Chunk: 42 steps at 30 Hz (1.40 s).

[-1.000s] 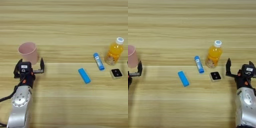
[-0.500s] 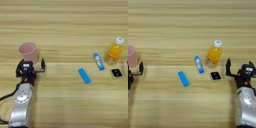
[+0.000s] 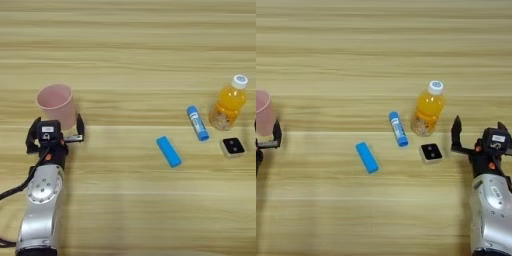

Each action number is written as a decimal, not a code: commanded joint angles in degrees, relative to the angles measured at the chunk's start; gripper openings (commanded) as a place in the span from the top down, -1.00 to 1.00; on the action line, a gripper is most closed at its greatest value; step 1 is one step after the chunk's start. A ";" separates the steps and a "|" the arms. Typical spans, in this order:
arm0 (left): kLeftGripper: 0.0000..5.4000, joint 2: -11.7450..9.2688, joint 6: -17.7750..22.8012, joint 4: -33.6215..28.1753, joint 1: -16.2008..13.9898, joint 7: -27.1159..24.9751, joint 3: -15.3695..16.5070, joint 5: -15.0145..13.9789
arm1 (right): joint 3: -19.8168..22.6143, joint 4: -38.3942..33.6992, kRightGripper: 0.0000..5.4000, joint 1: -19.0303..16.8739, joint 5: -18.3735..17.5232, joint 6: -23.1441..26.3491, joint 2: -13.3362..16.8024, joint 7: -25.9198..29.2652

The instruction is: Move the objects on the table

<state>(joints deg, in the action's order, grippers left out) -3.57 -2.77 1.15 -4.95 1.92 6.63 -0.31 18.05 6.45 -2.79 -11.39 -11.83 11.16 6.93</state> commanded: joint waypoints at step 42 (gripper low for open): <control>-1.00 -0.25 -8.22 18.87 11.88 4.66 1.00 1.77 | -0.31 -0.18 -0.99 0.37 -0.22 0.56 0.09 0.94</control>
<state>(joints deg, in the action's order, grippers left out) -3.52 -10.13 19.12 5.77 6.22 7.64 1.20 17.85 6.45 -2.76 -11.40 -11.80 11.15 7.89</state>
